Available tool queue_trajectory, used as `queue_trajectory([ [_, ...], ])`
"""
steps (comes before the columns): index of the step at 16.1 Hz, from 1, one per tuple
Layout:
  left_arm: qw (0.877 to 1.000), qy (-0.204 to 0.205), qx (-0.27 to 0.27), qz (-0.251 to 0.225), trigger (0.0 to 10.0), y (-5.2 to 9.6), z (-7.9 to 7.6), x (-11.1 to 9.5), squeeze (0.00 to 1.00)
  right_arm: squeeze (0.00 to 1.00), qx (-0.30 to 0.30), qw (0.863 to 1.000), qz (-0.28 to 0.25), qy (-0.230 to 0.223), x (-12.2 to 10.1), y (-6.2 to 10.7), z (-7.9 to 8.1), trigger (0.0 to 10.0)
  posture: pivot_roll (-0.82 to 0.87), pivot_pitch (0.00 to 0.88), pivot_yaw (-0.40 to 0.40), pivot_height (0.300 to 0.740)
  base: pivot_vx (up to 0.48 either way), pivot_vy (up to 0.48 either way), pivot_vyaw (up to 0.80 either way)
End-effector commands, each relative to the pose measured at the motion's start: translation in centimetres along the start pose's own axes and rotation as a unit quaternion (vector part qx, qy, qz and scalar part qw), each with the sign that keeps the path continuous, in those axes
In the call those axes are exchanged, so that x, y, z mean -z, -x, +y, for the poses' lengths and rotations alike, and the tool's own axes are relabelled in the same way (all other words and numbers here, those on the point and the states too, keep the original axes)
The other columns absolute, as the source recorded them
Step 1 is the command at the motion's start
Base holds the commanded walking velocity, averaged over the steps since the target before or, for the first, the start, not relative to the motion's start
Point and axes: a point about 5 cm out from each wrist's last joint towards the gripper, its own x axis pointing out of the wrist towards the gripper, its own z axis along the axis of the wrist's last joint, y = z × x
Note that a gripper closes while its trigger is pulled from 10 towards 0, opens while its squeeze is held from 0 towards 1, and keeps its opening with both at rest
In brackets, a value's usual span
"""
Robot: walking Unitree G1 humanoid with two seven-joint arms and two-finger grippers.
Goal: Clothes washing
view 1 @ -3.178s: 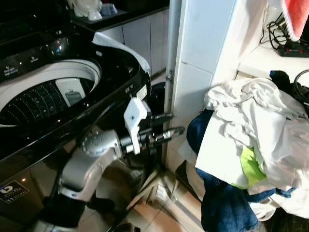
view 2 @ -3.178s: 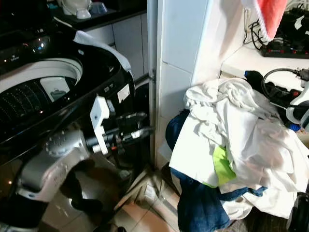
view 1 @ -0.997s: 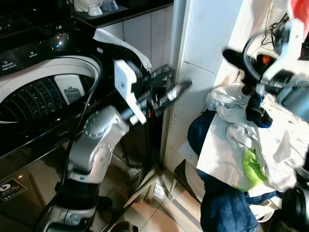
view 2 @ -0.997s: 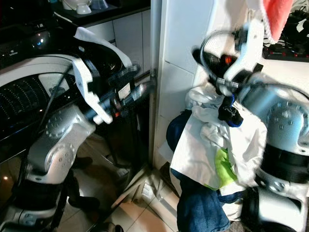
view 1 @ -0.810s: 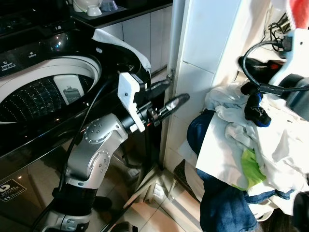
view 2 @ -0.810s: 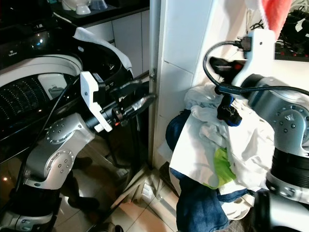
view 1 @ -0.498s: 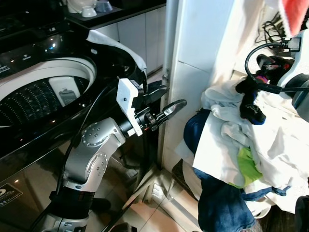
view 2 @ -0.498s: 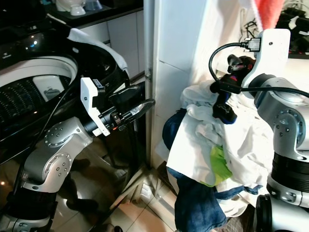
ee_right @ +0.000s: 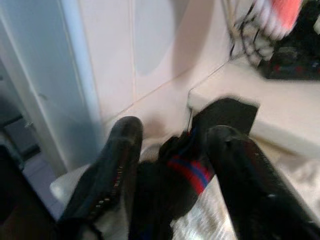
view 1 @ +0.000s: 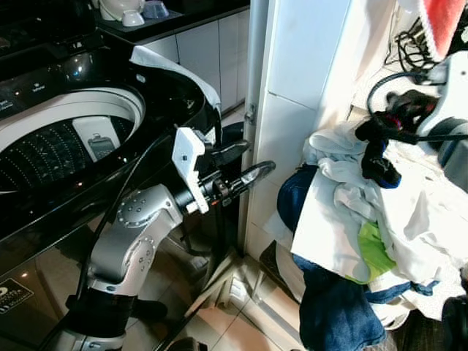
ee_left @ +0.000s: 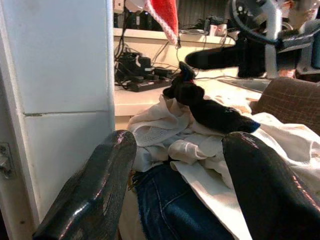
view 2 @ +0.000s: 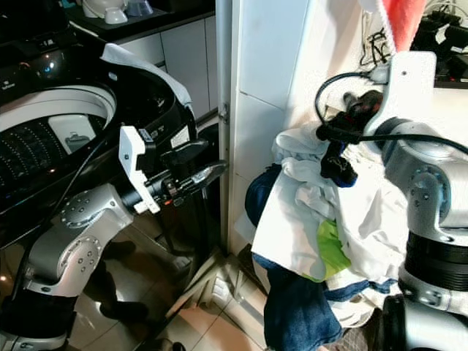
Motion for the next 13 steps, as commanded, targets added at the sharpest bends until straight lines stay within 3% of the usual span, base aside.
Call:
queue_trajectory([
  [1,1.000,-0.003,0.011,-0.003,10.0,0.2,-0.2,-0.4,0.00,1.00,0.008,1.000,0.011,-0.003,0.2,0.0,-0.2,10.0,-0.01,0.000,0.022,0.740,0.000,0.000,0.00],
  [3,0.999,0.005,0.036,0.008,10.0,0.3,-0.7,-0.4,0.00,1.00,0.025,0.999,0.041,-0.006,1.5,-0.5,-0.4,10.0,0.00,0.000,0.017,0.740,0.000,0.000,0.00],
  [4,0.999,0.006,0.038,0.010,10.0,0.4,-0.7,-0.3,0.00,0.00,0.044,0.998,0.049,0.000,2.0,-0.6,-0.7,10.0,0.00,0.000,0.016,0.740,0.000,0.000,0.00],
  [10,0.999,0.009,0.049,0.019,10.0,0.6,-0.8,-0.4,0.00,0.00,0.036,0.994,0.095,-0.038,4.4,-1.1,-0.6,10.0,0.01,0.000,0.015,0.740,0.000,0.000,0.00],
  [11,0.998,0.010,0.051,0.021,10.0,0.6,-0.9,-0.4,0.00,0.00,0.034,0.994,0.096,-0.041,4.6,-1.1,-0.6,4.1,0.01,0.000,0.017,0.740,0.000,0.000,0.00],
  [12,0.998,0.010,0.055,0.025,10.0,0.7,-0.9,-0.3,0.00,0.00,0.033,0.994,0.098,-0.044,4.7,-1.1,-0.6,0.0,0.01,0.000,0.018,0.740,0.000,0.000,0.00],
  [13,0.998,0.011,0.057,0.027,10.0,0.7,-1.0,-0.2,0.00,0.00,0.032,0.994,0.099,-0.046,4.7,-1.0,-0.6,0.0,0.01,0.000,0.019,0.740,0.000,0.000,0.00],
])
